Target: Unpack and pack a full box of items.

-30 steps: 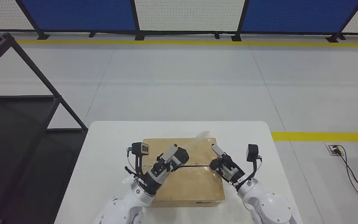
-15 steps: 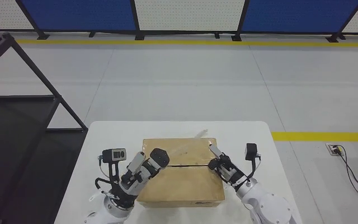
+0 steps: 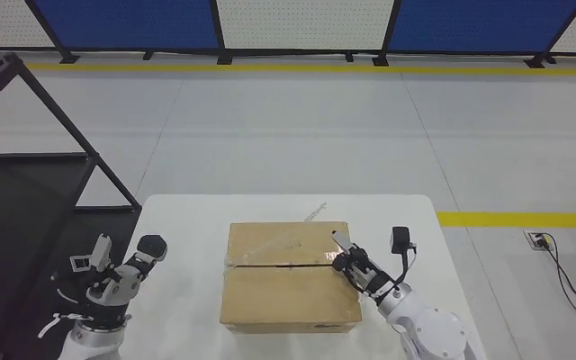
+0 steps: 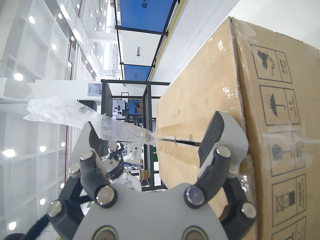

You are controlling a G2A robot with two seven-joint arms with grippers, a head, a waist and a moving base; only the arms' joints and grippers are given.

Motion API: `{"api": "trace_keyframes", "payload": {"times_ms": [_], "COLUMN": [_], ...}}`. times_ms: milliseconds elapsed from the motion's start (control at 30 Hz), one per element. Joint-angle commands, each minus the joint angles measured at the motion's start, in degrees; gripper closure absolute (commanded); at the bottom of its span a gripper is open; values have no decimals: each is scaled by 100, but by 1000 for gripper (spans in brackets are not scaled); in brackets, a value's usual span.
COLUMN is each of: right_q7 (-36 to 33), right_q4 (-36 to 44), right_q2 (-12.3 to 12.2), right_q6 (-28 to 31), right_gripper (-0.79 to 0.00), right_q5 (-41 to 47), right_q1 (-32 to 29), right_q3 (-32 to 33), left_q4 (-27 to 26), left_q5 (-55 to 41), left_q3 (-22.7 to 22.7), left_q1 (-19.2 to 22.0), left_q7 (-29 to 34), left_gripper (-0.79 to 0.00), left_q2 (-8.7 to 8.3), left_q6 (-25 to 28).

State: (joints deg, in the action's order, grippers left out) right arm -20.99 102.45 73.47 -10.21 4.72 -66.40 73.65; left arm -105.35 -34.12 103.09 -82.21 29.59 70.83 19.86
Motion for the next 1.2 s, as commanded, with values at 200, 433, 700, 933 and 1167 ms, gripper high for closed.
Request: {"api": "trace_keyframes", "payload": {"times_ms": [200,433,700,933,1167], "right_q7": [-55,-38,-53,-38,-100], "right_q4": [-169,-207,-194,-188,-111], "right_q2": [20,30,27,32,22], "right_q6": [-169,-212,-98,-50,102], "right_gripper": [-785,-785,-785,-785,-785], "right_q5": [-7,15,-43,-47,-192], "right_q1": [204,233,179,174,110], "right_q3": [-118,-152,-167,-182,-214], "left_q4": [684,1077,1103,1165,1312], "left_q5": [-120,114,267,593,997], "left_q3": [283,155,-288,-715,-1069], "left_q1": [271,668,900,1143,1341], "left_q7": [1738,2546,2431,2037,1763], "left_gripper": [-785,-785,-785,-785,-785], "left_q2": [-182,-294,-309,-305,-311], "left_q6": [-1309,-1725,-1728,-1704,-1760]}}
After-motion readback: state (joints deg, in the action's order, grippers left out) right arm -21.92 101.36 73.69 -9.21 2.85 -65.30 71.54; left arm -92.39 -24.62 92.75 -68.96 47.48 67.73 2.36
